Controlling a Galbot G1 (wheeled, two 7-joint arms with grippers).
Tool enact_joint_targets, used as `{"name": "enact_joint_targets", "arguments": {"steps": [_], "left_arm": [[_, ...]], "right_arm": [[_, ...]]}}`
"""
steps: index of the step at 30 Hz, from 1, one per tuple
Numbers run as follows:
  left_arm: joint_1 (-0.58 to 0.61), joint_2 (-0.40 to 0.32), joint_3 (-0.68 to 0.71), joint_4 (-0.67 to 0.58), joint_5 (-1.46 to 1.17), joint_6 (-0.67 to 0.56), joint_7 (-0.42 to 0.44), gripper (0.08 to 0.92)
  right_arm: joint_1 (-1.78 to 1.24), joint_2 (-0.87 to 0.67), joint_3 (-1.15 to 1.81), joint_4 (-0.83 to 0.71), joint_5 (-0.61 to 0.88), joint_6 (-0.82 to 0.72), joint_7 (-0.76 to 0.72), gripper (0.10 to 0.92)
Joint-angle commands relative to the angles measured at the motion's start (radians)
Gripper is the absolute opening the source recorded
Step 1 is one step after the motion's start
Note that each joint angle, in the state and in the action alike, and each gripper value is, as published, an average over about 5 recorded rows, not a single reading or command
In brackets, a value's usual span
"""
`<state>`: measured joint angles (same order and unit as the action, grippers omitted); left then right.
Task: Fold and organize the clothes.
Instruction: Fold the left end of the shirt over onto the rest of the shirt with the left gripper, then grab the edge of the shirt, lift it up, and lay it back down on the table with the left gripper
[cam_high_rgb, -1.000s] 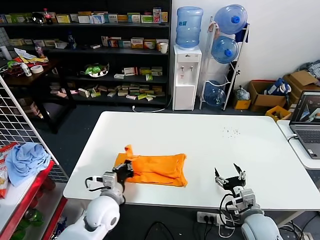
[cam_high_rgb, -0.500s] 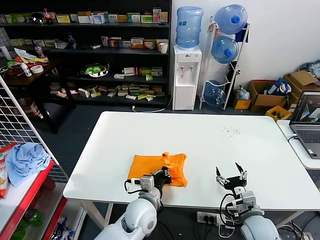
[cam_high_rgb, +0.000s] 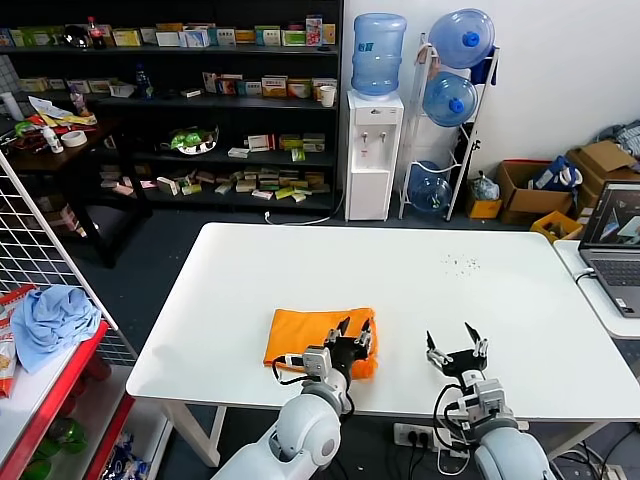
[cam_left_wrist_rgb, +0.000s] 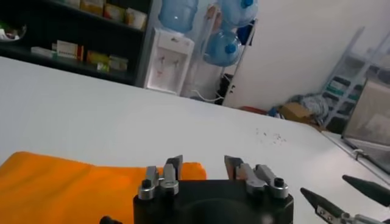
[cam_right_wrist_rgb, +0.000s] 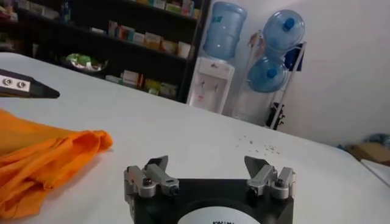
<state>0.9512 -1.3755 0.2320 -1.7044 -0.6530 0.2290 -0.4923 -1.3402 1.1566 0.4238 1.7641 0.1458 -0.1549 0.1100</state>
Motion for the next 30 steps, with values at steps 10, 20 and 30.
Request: {"name": "enact_joint_targets", "arguments": {"steps": [10, 20, 30], "left_arm": [[0.153, 0.27, -0.202, -0.064, 0.065, -0.066, 0.106, 0.816], [0.16, 0.351, -0.334, -0.026, -0.095, 0.121, 0.186, 0.823], [0.101, 0.328, -0.342, 0.046, -0.198, 0.173, 0.231, 0.823]], "right_arm": [[0.005, -0.014, 0.001, -0.007, 0.018, -0.003, -0.015, 0.823], [-0.003, -0.034, 0.003, -0.015, 0.032, -0.008, -0.037, 0.823], [-0.018, -0.043, 0.013, -0.01, 0.033, -0.009, -0.045, 0.823]]}}
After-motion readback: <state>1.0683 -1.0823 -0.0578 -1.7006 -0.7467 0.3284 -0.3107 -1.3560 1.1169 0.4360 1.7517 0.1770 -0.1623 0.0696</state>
